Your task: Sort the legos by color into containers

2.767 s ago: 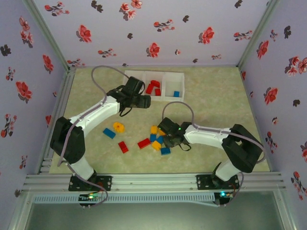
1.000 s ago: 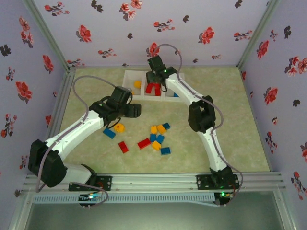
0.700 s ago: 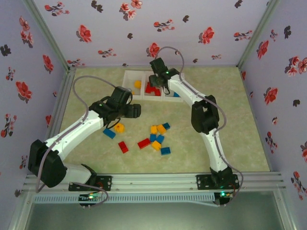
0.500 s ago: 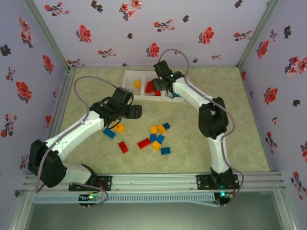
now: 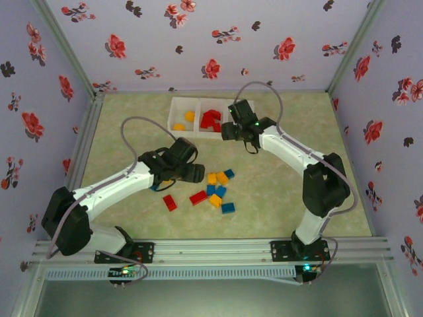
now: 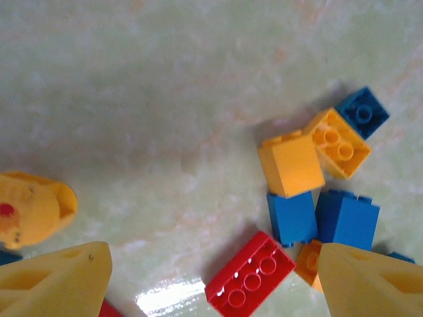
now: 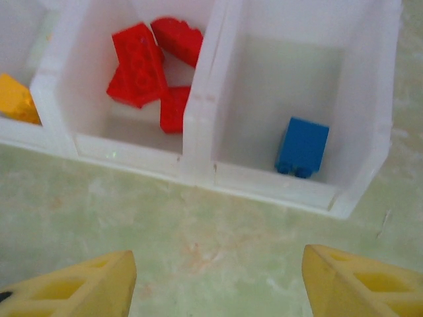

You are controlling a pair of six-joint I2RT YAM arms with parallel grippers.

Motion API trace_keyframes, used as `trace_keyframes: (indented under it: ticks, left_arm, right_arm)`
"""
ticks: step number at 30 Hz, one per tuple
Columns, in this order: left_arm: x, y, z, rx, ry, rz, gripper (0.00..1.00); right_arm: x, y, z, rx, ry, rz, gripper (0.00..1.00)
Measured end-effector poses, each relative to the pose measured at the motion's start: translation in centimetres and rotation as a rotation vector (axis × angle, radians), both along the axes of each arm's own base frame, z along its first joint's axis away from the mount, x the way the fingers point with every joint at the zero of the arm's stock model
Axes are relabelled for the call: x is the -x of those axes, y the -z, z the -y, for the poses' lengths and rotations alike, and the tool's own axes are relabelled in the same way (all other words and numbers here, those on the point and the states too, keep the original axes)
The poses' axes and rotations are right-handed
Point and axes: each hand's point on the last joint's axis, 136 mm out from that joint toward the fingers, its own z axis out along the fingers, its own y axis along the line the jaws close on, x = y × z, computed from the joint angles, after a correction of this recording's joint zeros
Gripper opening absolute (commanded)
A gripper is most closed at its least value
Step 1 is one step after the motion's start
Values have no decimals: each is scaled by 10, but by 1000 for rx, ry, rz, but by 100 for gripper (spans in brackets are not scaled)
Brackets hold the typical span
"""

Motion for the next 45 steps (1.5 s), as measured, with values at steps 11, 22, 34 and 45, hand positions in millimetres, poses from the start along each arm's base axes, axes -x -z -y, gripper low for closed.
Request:
trace_keyframes:
  ticks: [11,22,34,45]
  left_arm:
    - [2,35,-52,-103,-215,-51,88]
    - [-22,36,-104,-99,-339,-22,94]
    - [-30,60,-110,-54,-319,-100,90]
    - [-30,77,-109,-76,-289,-146,83]
  right_arm:
    - [31,37,6,-13,10,-91,68]
    - [41,32,5,-44,9,-82,71]
    - [46,37,7,-41,11,-95,73]
    - [50,22,16,-49,40,-57,75]
